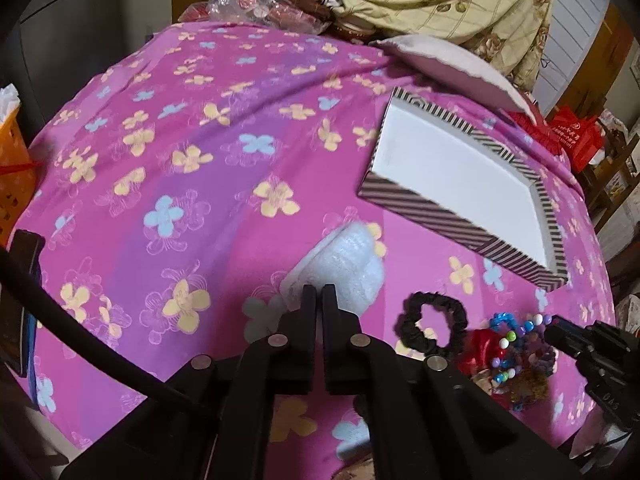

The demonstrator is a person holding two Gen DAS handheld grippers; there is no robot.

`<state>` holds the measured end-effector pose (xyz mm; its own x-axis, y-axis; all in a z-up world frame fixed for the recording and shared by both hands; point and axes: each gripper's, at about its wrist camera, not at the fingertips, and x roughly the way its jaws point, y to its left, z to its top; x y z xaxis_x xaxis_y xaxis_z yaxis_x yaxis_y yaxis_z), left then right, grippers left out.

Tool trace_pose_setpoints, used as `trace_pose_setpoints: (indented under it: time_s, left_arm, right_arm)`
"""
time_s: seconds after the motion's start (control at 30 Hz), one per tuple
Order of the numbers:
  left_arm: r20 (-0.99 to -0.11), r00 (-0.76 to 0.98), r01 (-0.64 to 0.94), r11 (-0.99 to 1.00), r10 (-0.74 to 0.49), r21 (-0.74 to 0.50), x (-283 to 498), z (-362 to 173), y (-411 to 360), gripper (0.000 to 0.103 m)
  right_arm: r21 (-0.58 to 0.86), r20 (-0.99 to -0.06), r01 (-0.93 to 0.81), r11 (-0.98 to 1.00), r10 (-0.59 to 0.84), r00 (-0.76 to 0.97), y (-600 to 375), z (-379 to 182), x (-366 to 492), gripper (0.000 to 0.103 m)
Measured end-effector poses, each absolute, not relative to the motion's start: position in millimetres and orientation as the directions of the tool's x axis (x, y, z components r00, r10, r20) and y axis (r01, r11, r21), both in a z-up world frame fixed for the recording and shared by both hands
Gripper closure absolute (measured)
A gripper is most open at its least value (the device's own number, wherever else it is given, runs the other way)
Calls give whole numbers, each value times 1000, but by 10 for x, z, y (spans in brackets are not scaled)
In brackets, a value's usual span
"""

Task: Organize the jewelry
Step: 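Grasp the white fuzzy scrunchie with the left tool while the right tool grasps the multicolour bead bracelet, then carry the scrunchie and bracelet into the striped tray and open both tools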

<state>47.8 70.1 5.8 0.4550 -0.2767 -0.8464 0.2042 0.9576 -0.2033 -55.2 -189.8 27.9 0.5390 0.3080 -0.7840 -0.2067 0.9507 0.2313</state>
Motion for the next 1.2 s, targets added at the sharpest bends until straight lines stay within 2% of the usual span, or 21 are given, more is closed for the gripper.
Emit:
trace_pose_setpoints:
  time_s: [0.5, 0.87, 1.03, 1.2]
  left_arm:
    - [-802, 521, 212, 955, -291, -208, 632, 544, 574, 90]
    - [-746, 586, 249, 946, -317, -206, 1121, 908, -57, 90]
    - [-755, 578, 232, 949, -310, -212, 1423, 745, -318, 90]
    - [-812, 530, 207, 966, -246, -157, 1549, 351, -428, 90]
  right_arm:
    - [207, -736, -176, 962, 272, 620, -2054, 774, 17, 93]
    - [262, -740, -167, 950, 309, 597, -2025, 688, 604, 93]
    - [311, -754, -157, 937, 344, 560, -2012, 461, 857, 93]
    - [299, -802, -83, 951, 298, 518, -2190, 108, 1064, 93]
